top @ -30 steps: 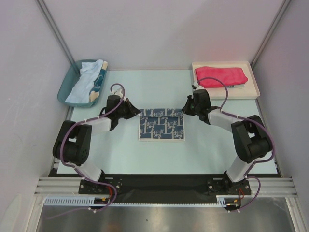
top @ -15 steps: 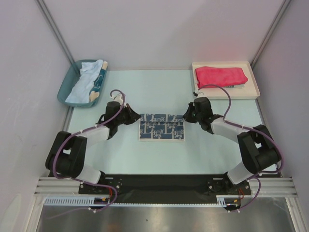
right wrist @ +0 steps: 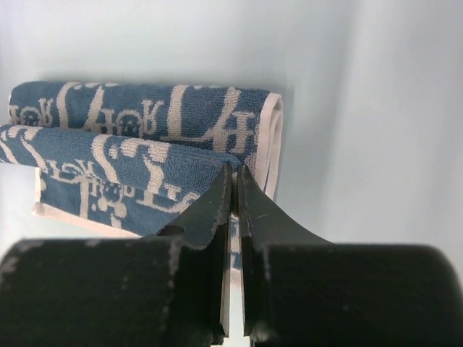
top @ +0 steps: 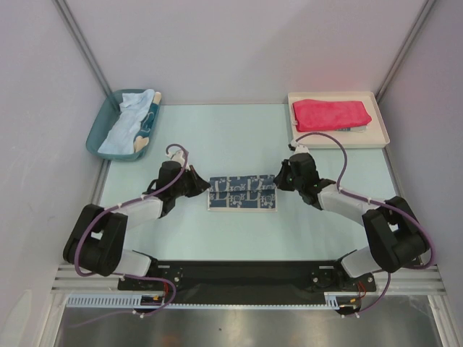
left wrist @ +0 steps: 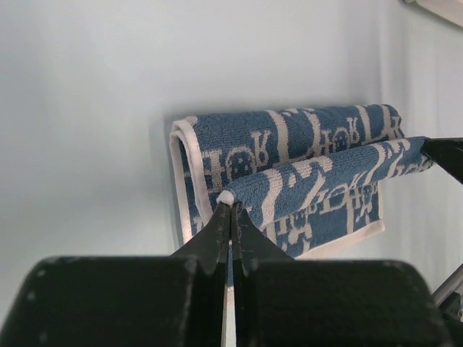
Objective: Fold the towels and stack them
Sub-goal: Fold the towel, then neatly place the folded towel into the bin
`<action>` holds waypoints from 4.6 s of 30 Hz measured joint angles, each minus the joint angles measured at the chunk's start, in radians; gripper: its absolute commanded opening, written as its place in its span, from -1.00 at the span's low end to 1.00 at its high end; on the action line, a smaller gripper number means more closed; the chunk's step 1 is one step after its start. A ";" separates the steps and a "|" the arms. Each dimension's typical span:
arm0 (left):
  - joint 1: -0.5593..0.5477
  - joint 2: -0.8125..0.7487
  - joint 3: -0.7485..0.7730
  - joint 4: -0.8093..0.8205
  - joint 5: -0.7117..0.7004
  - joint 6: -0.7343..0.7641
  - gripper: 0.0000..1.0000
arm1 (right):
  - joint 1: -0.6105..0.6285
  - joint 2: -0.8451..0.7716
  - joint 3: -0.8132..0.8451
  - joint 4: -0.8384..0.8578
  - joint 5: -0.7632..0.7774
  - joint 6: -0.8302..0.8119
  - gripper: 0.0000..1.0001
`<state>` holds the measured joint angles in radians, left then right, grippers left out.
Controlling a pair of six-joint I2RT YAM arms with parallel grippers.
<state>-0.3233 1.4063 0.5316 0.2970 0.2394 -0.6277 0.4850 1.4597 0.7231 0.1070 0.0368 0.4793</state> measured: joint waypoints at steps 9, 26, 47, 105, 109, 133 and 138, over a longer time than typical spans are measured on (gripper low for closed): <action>-0.011 -0.037 -0.043 -0.009 -0.002 0.000 -0.99 | 0.031 -0.041 -0.061 -0.001 0.013 0.019 -1.00; -0.028 -0.084 -0.095 -0.014 -0.004 0.005 -0.60 | 0.061 -0.089 -0.122 0.003 0.037 0.053 -0.68; -0.087 -0.280 -0.056 -0.173 -0.080 0.008 -0.42 | 0.107 -0.245 -0.122 -0.117 0.121 0.078 -0.27; -0.158 -0.460 0.266 -0.681 -0.100 0.133 -0.48 | 0.136 0.602 0.869 -0.507 0.708 -0.357 -1.00; -0.156 -0.469 0.266 -0.723 -0.103 0.165 -0.48 | 0.051 0.749 1.077 -0.504 0.761 -0.480 -1.00; -0.126 -0.370 0.308 -0.797 -0.088 0.300 -0.49 | -0.207 1.125 1.660 -0.369 0.811 -0.970 -1.00; -0.115 -0.364 0.308 -0.794 -0.075 0.307 -0.49 | -0.232 1.123 1.651 -0.362 0.791 -0.977 -1.00</action>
<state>-0.4385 1.0424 0.8398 -0.4969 0.1642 -0.3210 0.2535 2.5824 2.3741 -0.2554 0.8276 -0.4976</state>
